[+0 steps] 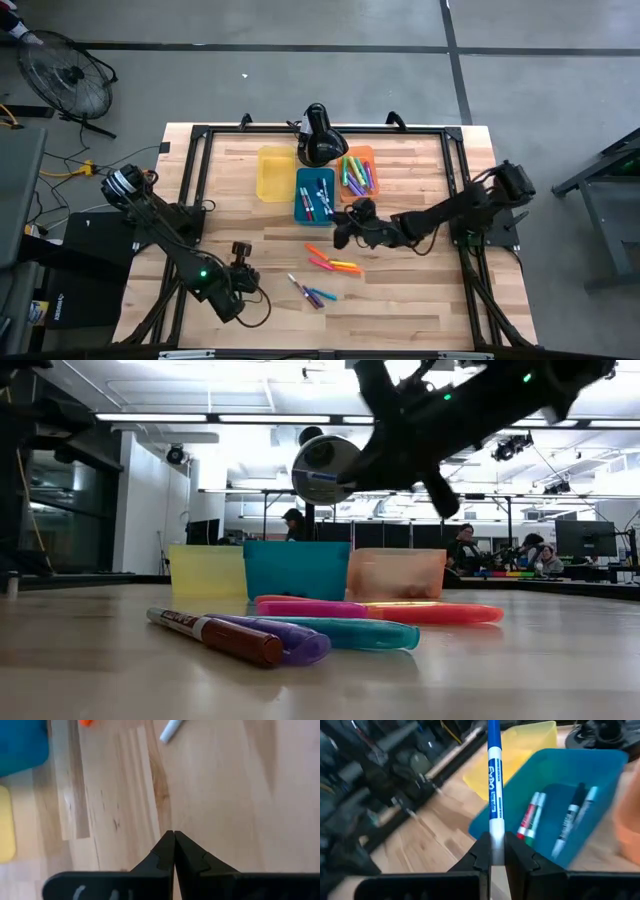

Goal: Pick & Place Markers
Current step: Put the blue dry erase marker into the blue bin, then put the brown dry erase marker into the blue bin

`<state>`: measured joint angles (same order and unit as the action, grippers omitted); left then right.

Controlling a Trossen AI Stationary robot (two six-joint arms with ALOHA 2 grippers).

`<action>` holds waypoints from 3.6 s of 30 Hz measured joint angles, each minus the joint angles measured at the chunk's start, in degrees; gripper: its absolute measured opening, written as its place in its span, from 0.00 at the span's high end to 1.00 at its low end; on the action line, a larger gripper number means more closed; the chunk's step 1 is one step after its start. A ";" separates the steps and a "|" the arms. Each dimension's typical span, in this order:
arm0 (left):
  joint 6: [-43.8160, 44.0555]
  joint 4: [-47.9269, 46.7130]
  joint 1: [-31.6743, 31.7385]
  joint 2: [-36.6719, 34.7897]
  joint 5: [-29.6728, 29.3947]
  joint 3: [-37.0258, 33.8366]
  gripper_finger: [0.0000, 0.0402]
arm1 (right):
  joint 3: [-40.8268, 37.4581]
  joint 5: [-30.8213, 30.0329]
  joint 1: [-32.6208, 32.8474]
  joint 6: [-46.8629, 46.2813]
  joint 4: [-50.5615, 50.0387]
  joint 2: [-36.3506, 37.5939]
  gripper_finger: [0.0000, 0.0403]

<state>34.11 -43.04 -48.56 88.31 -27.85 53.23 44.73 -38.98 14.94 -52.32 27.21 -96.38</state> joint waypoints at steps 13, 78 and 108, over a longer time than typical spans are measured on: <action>1.24 3.45 0.07 -0.04 -0.22 0.00 1.00 | 26.49 -15.81 0.19 -8.06 -12.74 -19.74 0.95; 3.70 7.15 0.04 -0.02 0.23 -0.83 1.00 | 36.56 13.43 5.82 1.99 -40.83 -16.52 0.74; 4.17 7.31 -1.74 -0.02 0.96 -2.38 1.00 | 56.60 20.68 9.93 20.23 -45.71 -27.25 0.74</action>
<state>38.28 -35.73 -50.29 88.29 -26.88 50.85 101.34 -18.30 24.87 -32.09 -18.50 -123.63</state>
